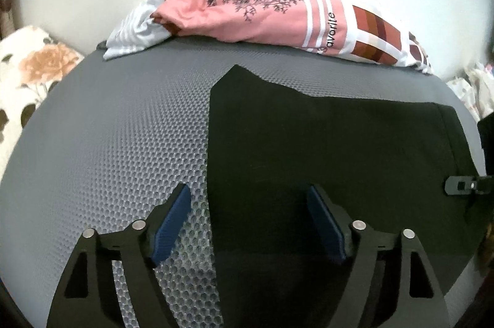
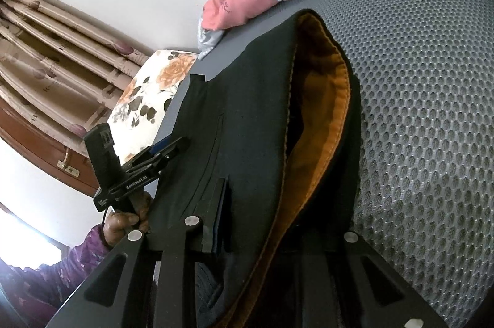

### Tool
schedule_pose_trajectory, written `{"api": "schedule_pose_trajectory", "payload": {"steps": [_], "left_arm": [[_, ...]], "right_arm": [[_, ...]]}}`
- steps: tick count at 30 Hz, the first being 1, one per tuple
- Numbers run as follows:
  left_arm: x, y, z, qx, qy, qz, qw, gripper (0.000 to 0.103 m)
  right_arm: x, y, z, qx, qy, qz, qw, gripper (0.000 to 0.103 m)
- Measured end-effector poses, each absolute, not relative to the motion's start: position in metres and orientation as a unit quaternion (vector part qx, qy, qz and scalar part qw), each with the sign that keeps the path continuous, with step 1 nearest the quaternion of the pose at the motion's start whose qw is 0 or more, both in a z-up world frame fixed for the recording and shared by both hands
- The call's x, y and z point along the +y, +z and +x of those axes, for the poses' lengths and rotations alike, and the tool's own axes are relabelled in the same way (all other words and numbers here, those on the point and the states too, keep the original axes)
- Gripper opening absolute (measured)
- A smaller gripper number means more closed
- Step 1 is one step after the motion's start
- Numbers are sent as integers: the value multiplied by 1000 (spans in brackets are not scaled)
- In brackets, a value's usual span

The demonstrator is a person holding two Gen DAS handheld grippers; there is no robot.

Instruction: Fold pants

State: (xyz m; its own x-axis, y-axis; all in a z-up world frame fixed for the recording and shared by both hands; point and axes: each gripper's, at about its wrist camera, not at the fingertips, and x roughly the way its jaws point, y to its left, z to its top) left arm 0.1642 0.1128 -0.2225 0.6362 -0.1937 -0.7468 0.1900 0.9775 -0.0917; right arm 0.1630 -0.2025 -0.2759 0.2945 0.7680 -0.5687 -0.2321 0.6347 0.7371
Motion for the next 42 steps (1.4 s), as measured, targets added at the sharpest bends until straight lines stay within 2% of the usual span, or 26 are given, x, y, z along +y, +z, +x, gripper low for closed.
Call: {"api": "schedule_pose_trajectory", "payload": {"steps": [6,8,10,12,16,22,29,34,42], "left_arm": [[125,-227,172,431,-131,-49,891,80],[124,-228,171,431,-131,-46,891,81],[124,-228,172,432,-134,-46,891,81],[126,-229,171,432,-135,-52,890,81],[129,-230,170,433,-138,-68,888,81],[142,-230,170,433,-154,-107,882,81],[150,-228,172,448,-188,-114,867,81],[163,-226,179,468,-235,-137,841,81],[164,-233,202,521,-353,-199,751,81]], "right_arm": [[-200,-274,159,492,322,278,760,21],[-201,-270,157,494,313,282,760,36],[-205,-256,150,476,302,277,778,82],[-213,-238,141,451,290,263,802,96],[-244,-226,138,442,263,281,810,95],[-251,-251,151,492,284,319,759,93],[-213,-252,174,542,322,254,733,95],[-214,-260,192,574,359,273,684,98],[-196,-261,208,592,388,240,664,95]]}}
